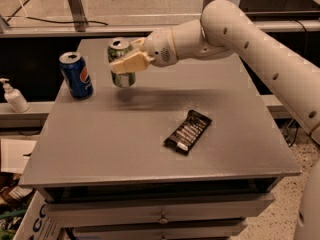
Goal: Move green can near pepsi can
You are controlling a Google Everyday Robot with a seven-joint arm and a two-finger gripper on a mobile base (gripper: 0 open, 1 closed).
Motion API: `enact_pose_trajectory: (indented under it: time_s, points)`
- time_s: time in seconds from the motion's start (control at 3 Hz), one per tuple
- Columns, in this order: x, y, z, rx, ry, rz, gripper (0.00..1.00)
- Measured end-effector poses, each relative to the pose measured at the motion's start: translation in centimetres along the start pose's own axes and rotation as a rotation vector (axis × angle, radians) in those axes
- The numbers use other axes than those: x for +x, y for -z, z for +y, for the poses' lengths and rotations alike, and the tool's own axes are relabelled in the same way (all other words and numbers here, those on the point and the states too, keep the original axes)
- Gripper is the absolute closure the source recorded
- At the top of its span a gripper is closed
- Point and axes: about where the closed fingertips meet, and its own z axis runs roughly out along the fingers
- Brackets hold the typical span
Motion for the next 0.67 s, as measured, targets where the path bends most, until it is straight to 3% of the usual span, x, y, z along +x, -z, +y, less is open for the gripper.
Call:
enact_pose_trajectory:
  time_s: [0.67]
  points:
    - [0.3,-3.2,-1.7,-0.011,0.027,0.014,1.00]
